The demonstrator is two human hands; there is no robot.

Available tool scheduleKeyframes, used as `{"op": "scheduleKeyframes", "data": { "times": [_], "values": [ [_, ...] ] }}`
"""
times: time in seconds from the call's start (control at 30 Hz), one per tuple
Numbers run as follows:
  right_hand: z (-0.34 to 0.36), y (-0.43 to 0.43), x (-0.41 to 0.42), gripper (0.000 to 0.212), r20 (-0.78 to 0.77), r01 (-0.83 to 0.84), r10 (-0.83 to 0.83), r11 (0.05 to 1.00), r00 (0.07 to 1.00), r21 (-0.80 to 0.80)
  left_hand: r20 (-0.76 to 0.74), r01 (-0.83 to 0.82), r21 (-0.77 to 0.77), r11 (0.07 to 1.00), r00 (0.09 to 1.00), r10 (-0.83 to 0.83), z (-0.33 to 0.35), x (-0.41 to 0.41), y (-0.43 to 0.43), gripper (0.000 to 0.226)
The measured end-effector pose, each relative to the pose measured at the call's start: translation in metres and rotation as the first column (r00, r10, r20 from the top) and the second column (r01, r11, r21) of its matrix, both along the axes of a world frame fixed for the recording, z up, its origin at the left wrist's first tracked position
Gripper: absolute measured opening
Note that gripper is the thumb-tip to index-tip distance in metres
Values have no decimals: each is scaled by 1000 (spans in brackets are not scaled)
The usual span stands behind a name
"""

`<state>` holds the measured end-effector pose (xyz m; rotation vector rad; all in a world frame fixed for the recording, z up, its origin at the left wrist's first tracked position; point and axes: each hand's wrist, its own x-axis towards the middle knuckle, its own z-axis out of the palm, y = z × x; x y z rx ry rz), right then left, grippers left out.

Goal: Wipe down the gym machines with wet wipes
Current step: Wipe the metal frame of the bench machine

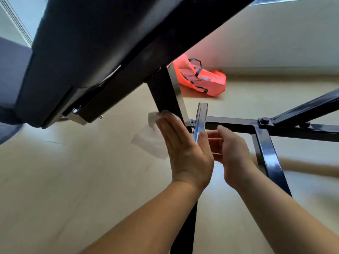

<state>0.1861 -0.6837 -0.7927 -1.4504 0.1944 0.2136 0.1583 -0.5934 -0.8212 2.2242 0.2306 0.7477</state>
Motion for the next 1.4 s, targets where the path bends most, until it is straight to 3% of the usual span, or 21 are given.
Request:
{"op": "scheduleKeyframes", "data": {
  "times": [0.1,0.27,0.37,0.5,0.6,0.67,0.8,0.87,0.93,1.0,1.1,1.23,1.4],
  "values": [
    [-10,2,-4,39,-27,-16,15,1000,1000,-17,-340,93,-134,987,931,-134,-44,-32,-7,95],
    [-21,-6,1,34,-31,1,-5,992,999,-127,-345,-66,-328,942,937,-55,-14,-9,-28,108],
    [-25,-12,3,37,-49,-5,-1,992,999,-128,-361,-84,-312,946,932,-36,-10,-8,-35,110],
    [-34,-15,2,51,-39,-64,60,991,997,-118,-425,-29,-373,927,894,-143,-43,-23,-27,100],
    [-40,-16,3,55,-27,-90,88,989,996,-117,-527,-110,-512,852,823,-211,-39,-21,-23,103],
    [-43,-18,5,55,-35,-72,69,992,997,-100,-498,-149,-594,791,840,-215,-16,-10,-34,108],
    [-48,-25,7,64,-102,-23,25,1000,995,21,-393,-92,-604,792,898,-195,12,-4,-59,101],
    [-50,-30,6,66,-84,0,1,1000,996,4,-454,-159,-591,791,876,-163,-6,-6,-51,102],
    [-55,-35,2,65,-52,-19,15,997,999,-69,-548,-283,-634,720,821,-160,-21,-4,-35,106],
    [-62,-39,-2,65,-35,-60,56,991,998,-121,-518,-308,-708,635,838,-172,-23,-2,-22,108],
    [-70,-40,-3,64,-9,-107,107,977,994,-184,-386,-256,-687,680,921,-43,6,6,-32,104],
    [-69,-30,-1,51,-2,-103,105,966,994,-236,-340,-234,-565,791,940,36,15,3,-48,94],
    [-75,-22,-5,86,-27,-141,138,978,990,-154,-350,-246,-633,734,937,13,4,9,-17,89]
  ]
}}
